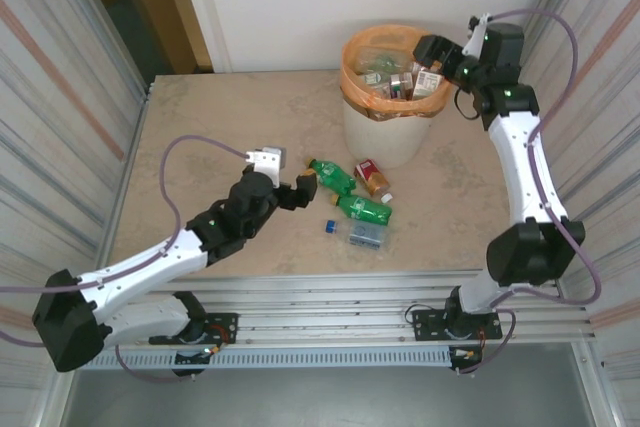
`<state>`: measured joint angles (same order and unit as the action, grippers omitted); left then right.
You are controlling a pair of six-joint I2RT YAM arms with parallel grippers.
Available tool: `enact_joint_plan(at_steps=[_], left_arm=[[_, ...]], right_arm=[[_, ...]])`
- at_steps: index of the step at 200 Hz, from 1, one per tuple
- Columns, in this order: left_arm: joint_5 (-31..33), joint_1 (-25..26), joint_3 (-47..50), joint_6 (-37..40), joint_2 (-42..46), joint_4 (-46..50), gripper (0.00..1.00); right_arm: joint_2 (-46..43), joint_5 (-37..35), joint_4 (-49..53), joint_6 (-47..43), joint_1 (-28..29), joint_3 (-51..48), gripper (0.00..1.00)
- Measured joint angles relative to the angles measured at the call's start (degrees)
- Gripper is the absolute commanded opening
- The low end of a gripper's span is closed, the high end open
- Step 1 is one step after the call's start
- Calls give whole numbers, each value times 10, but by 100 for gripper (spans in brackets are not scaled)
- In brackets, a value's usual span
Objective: Put the plastic bottles in the bin
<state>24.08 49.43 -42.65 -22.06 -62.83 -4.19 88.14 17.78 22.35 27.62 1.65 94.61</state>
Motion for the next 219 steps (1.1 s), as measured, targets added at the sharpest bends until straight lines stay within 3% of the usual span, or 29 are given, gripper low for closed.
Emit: enact_joint_plan(at_steps=[46,100,138,219], left_arm=[[7,0,-3,-100,-37,23,99],[13,-5,0,-190,-58,25,99],[13,-10,0,-219,-68,30,99],[21,-34,40,-284,-51,34,99]], right_arm=[[-114,-46,43,-70,52,-121,98],[-226,-151,118,-126,191,-218,98],[-236,-206,184,-127,283,-273,98],[-183,-212,302,-111,381,-307,100]])
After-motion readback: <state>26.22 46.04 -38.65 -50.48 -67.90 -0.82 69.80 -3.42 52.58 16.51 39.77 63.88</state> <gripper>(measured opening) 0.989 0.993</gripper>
